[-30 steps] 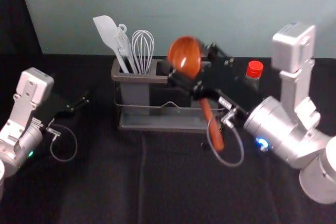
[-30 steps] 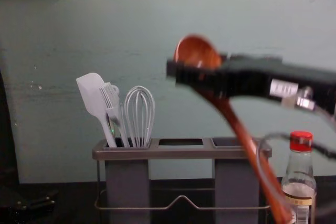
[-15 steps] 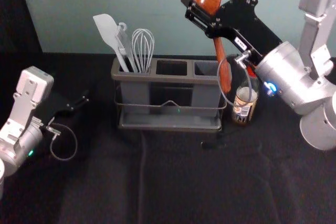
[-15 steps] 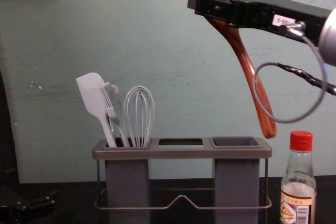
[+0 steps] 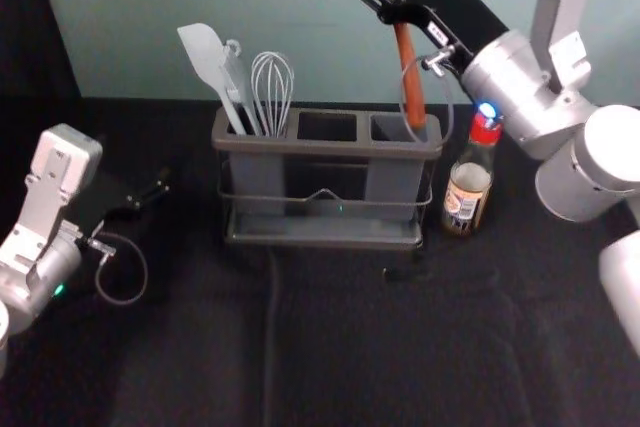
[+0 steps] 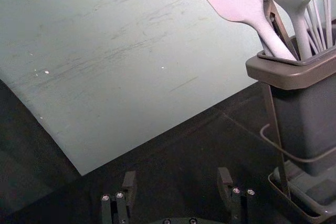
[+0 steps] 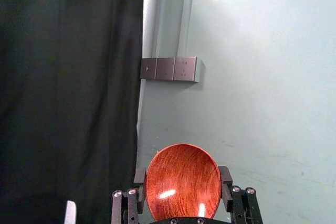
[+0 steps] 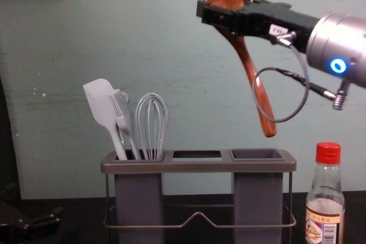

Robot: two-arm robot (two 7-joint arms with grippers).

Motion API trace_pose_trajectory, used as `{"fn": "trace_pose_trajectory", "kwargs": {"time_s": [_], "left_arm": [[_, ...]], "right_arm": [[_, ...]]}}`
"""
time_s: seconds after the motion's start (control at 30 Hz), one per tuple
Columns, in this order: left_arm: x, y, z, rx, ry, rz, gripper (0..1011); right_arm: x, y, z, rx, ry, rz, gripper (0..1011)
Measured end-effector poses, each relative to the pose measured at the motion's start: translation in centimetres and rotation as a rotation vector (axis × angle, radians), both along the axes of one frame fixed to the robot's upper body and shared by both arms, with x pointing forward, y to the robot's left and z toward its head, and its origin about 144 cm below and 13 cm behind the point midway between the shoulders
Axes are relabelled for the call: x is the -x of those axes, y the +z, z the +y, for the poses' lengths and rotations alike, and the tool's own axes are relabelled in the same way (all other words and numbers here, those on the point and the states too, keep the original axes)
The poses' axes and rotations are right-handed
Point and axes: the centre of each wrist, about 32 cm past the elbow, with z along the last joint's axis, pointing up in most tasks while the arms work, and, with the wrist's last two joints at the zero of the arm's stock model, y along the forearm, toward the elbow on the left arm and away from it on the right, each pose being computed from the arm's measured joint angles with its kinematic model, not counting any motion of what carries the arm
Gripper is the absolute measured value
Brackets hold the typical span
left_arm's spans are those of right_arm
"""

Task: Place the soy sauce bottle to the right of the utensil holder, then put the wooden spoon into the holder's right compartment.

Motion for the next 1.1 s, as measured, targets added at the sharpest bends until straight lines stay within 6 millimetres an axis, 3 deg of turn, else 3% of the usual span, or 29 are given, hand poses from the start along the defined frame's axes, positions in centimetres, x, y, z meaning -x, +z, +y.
{"fn": "trace_pose_trajectory", "kwargs": {"time_s": [0.47, 1.1], "left_arm": [[0.0, 0.0, 0.0, 0.000, 0.000, 0.000, 1005], [0.0, 0.0, 0.0, 0.000, 0.000, 0.000, 1005]], "right_arm": [[-2.8, -1.7, 1.0, 0.023, 0.004, 0.017, 837], [-2.4, -3.1, 1.1, 0.029, 0.005, 0.037, 837]]}}
